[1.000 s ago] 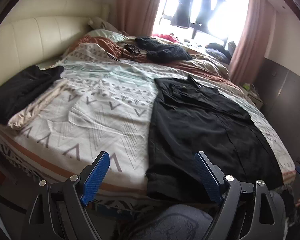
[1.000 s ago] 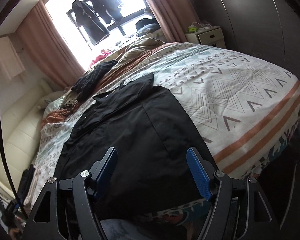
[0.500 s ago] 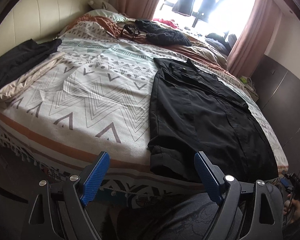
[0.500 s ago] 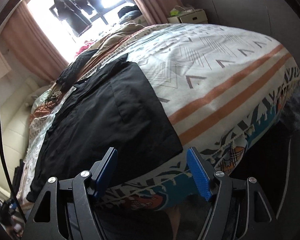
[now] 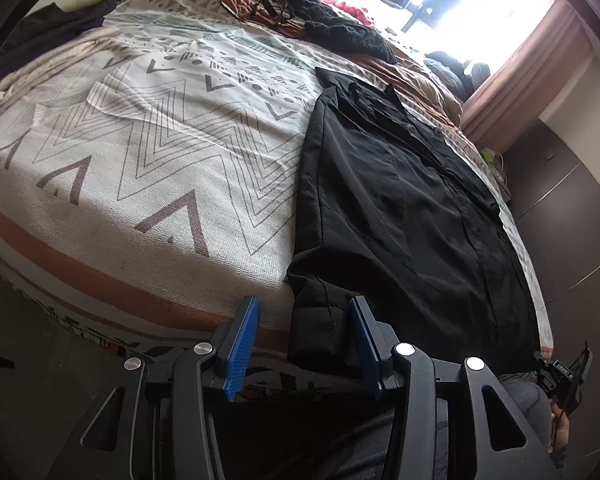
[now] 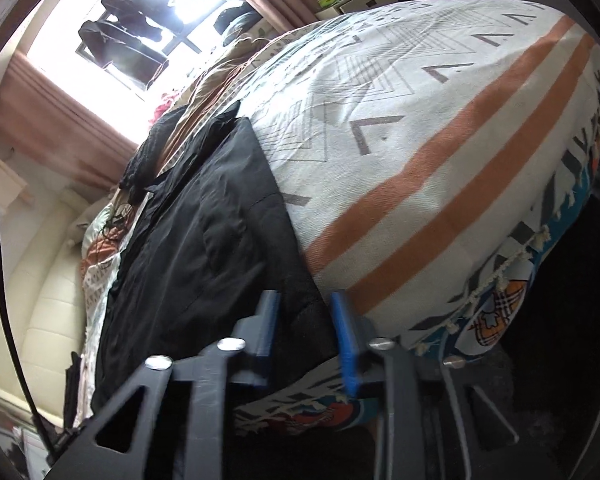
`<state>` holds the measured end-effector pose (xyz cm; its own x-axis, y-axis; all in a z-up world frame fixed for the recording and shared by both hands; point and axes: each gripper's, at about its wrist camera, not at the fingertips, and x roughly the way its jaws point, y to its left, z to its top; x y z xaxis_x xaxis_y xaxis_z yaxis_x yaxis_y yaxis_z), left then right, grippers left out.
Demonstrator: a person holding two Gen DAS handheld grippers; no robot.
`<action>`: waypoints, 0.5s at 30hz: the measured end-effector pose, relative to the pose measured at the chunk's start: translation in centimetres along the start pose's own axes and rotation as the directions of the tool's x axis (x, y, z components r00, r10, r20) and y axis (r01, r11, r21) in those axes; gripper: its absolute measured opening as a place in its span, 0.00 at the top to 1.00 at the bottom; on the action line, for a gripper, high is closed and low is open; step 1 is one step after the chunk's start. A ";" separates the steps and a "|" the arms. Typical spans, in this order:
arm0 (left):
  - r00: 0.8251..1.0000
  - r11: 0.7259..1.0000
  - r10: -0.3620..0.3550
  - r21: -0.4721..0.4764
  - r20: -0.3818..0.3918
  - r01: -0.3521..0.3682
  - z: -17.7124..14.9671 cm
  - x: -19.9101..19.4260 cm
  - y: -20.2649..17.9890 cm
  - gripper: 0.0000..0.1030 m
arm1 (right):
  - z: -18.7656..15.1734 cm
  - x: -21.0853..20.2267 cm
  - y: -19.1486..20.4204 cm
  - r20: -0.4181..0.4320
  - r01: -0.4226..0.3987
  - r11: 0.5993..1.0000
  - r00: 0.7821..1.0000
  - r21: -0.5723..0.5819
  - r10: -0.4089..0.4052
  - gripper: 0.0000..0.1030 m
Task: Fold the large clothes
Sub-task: 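Close both tools on the hem end of the folded black jacket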
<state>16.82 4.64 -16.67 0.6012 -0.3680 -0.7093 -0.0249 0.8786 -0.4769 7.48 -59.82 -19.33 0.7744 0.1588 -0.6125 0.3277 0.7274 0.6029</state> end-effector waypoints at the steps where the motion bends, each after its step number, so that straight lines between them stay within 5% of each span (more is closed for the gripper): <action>1: 1.000 1.000 -0.016 -0.007 -0.008 0.016 0.0 0.2 0.1 0.67 | 0.0 -0.2 0.3 0.011 -0.013 1.000 1.000 -0.011 0.013 0.91; 2: 0.999 0.999 -0.039 -0.016 -0.025 0.039 -0.1 0.4 0.3 0.79 | 0.0 -0.6 0.6 0.026 -0.021 0.999 0.999 -0.024 0.022 0.93; 6: 0.997 0.997 -0.079 -0.022 -0.012 0.078 -0.8 -0.5 0.4 0.87 | 0.2 -2.5 1.4 0.092 -0.045 0.998 0.995 -0.052 0.050 0.95; 13: 0.995 0.995 -0.095 -0.030 -0.017 0.094 -1.0 -1.2 0.4 0.86 | 0.5 -1.8 1.7 0.063 -0.051 0.998 0.997 -0.040 0.054 0.93; 15: 0.995 0.995 -0.089 -0.048 -0.035 0.087 -0.8 -0.8 0.5 0.77 | 0.6 -1.4 1.2 0.049 -0.048 0.999 0.998 -0.021 0.049 0.91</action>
<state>15.71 5.11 -16.69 0.5730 -0.4552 -0.6816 -0.0109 0.8273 -0.5617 7.07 -59.57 -17.43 0.8151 0.1616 -0.5564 0.2788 0.7325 0.6211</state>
